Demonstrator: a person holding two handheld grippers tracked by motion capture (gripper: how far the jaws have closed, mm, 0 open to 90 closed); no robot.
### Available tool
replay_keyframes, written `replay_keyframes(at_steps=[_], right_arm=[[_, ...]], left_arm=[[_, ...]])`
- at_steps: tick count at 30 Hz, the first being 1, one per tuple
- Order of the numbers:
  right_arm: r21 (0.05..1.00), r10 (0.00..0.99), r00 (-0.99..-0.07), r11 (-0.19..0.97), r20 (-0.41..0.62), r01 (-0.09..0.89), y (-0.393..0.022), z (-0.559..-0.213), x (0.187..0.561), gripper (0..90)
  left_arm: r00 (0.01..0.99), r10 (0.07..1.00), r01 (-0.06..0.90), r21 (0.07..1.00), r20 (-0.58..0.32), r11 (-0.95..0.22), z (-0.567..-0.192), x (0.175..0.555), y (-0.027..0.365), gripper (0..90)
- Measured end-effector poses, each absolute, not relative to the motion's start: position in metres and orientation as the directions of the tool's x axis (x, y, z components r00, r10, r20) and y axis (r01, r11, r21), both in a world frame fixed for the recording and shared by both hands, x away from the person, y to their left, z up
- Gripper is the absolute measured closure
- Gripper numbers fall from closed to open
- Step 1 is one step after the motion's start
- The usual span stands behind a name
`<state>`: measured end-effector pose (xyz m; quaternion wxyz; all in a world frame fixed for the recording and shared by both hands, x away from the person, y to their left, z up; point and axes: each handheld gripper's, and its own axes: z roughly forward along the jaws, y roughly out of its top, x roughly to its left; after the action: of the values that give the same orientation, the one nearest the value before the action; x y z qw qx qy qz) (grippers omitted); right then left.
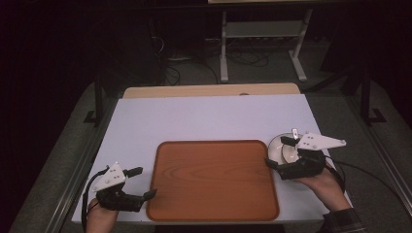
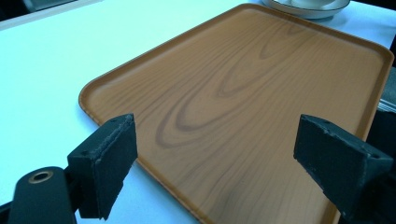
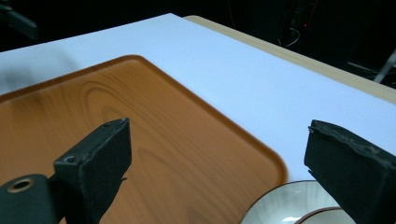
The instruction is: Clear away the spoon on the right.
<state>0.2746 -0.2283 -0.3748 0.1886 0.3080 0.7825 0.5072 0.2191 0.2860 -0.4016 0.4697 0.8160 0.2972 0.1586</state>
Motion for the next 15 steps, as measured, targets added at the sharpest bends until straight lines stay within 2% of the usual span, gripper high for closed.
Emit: replay_keyframes(at_steps=[13,15], right_arm=[[0.912,0.703,-0.711,0.281,0.017,0.299,-0.236,-0.366,0.298,6.8],[0.915,0.705,-0.709,0.278,0.012,0.292,-0.237,-0.364,0.3,11.4]], left_arm=[[0.759,0.651,0.33,0.87,-0.015,-0.365,-0.4,0.214,0.291,13.1],[0.758,0.652,0.332,0.869,-0.015,-0.366,-0.4,0.215,0.291,13.0]])
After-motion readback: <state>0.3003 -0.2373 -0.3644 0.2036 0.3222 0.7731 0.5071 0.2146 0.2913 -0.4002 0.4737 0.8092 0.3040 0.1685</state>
